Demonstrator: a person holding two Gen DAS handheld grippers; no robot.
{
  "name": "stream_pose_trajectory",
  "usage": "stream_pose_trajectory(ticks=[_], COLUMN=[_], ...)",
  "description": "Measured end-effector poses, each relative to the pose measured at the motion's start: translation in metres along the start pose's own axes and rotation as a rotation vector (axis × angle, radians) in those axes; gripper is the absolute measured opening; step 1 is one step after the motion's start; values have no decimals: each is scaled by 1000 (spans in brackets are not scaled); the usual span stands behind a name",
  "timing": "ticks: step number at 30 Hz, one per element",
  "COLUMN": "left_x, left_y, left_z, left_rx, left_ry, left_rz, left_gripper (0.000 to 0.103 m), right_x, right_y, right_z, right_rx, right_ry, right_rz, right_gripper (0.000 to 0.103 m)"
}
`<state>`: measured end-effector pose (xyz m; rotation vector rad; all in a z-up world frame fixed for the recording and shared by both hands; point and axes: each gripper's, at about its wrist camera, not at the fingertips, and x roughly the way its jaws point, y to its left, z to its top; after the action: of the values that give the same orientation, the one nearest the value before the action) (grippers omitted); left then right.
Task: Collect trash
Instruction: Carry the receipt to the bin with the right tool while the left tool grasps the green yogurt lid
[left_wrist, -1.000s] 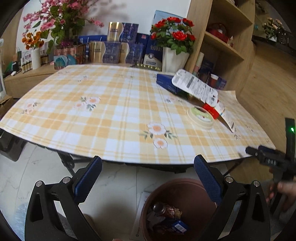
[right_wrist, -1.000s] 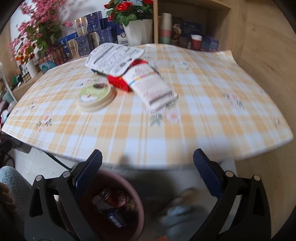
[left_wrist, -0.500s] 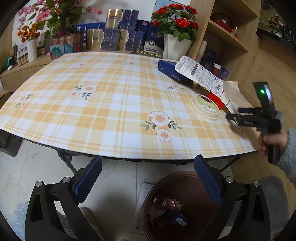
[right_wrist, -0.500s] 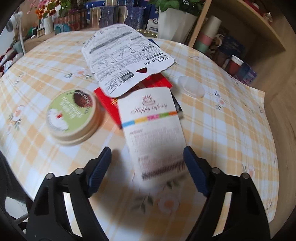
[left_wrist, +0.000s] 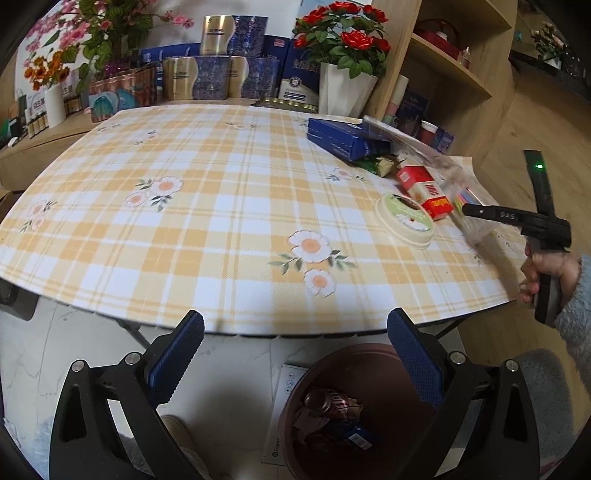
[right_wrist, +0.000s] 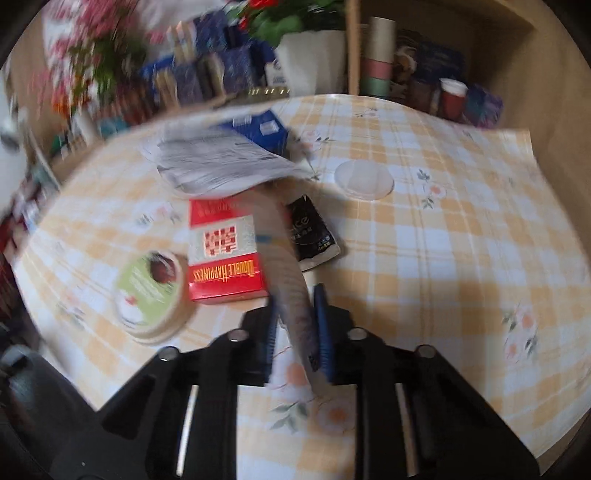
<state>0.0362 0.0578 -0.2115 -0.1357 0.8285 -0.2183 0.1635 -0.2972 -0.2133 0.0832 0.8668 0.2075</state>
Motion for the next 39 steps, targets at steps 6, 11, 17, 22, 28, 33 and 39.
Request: stream_pose_trajectory(ticks=[6, 11, 17, 22, 28, 33, 39], left_x=[14, 43, 93, 133, 163, 169, 140], left_y=[-34, -73, -117, -140, -147, -143, -129], left_z=[28, 55, 80, 94, 101, 98, 88], left_rx=[98, 196, 326, 398, 393, 393, 352], left_ry=[26, 57, 106, 165, 218, 240, 225], left_rz=[-72, -142, -148, -81, -31, -27, -65], left_gripper=[97, 97, 97, 97, 97, 84, 84], right_x=[-29, -36, -50, -59, -61, -65, -71], right_y=[-10, -6, -14, -21, -29, -29, -20], right_z=[-20, -37, -54, -59, -68, -76, -87], right_rx=[282, 368, 425, 416, 434, 439, 425], right_ry=[-46, -46, -72, -86, -85, -78, -69], right_rz=[184, 210, 204, 178, 176, 181, 188], right_gripper=[17, 17, 17, 17, 17, 17, 17])
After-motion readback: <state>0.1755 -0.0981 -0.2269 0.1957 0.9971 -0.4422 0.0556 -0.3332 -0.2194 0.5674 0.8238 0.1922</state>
